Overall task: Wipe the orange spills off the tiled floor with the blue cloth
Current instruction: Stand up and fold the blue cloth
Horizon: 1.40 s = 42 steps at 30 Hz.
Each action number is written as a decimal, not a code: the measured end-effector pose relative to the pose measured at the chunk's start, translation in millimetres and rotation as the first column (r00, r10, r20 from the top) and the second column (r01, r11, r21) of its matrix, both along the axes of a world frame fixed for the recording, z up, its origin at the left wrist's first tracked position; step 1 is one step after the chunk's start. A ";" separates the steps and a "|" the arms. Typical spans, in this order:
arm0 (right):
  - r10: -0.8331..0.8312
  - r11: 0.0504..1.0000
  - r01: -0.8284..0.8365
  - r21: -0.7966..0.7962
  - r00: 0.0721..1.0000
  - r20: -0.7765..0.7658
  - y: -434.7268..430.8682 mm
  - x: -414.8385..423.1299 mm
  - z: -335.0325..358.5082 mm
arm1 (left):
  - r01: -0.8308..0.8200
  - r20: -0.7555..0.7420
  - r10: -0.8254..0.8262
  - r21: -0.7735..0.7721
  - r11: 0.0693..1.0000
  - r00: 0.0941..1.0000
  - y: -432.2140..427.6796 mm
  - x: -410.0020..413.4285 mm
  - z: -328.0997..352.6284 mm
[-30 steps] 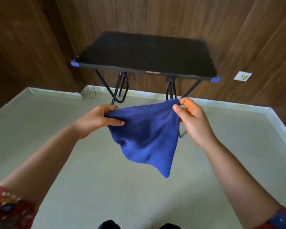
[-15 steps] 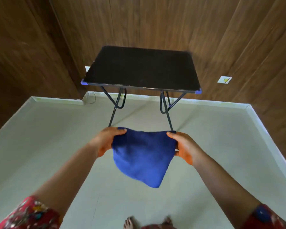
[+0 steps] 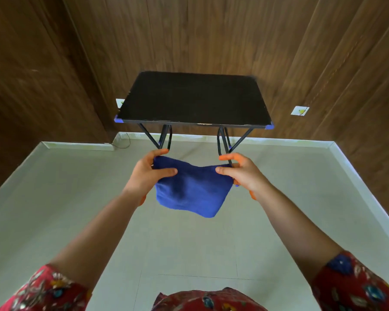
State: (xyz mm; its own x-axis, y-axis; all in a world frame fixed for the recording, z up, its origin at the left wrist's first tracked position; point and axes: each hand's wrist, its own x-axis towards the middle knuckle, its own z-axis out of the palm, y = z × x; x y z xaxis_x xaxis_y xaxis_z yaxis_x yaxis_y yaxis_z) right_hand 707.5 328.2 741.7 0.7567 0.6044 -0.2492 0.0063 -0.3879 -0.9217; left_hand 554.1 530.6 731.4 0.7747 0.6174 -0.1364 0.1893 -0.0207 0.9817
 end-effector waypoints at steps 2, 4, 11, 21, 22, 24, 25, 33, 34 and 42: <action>0.005 0.994 -0.001 0.113 0.999 -0.035 2.1 5.7 6.5 | 0.083 0.056 -0.086 0.049 0.995 0.995 4.4 -3.7 1.3; -0.033 0.984 0.051 0.173 0.994 -0.107 4.8 9.5 1.8 | 0.084 0.047 -0.084 0.003 0.996 0.995 10.1 -3.9 -4.1; -0.097 0.994 0.094 -0.054 0.994 -0.054 12.5 -9.3 -45.8 | 0.075 -0.333 -0.061 0.030 0.997 0.941 24.3 -9.0 -31.1; 0.422 0.810 -0.269 -0.521 0.885 0.198 33.7 -20.6 -19.7 | 0.561 -0.658 -0.301 0.224 0.797 0.690 40.6 -11.1 -3.6; 0.421 0.813 -0.261 -0.521 0.881 0.216 35.0 -19.6 -16.5 | 0.581 -0.677 -0.278 0.269 0.768 0.681 42.8 -10.7 -0.5; 0.384 0.843 -0.232 -0.485 0.891 0.241 34.1 -17.6 -9.2 | 0.597 -0.699 -0.216 0.361 0.716 0.681 49.0 -9.0 4.3; 0.349 0.869 -0.200 -0.454 0.896 0.275 33.8 -17.0 -5.4 | 0.596 -0.697 -0.180 0.416 0.687 0.694 50.2 -9.6 7.8; 0.204 0.972 -0.120 -0.203 0.860 0.468 31.6 -8.4 28.2 | 0.389 -0.443 -0.056 0.710 0.587 0.895 76.3 -12.5 34.5; 0.221 0.973 -0.171 -0.155 0.886 0.408 28.0 -3.7 35.5 | 0.383 -0.416 -0.121 0.633 0.673 0.901 80.9 -13.8 39.4; 0.013 0.970 0.096 0.225 0.898 -0.440 38.5 -5.8 -19.7 | 0.052 -0.043 -0.080 -0.454 0.889 0.996 57.0 -10.5 10.8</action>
State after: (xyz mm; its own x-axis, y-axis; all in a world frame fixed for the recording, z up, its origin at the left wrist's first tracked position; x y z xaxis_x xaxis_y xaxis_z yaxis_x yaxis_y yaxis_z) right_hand 701.8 366.7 722.0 0.6308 0.6565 -0.4138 -0.4275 -0.1510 -0.8913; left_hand 543.6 587.6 742.2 0.7936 0.4253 -0.4350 0.2606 0.4084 0.8748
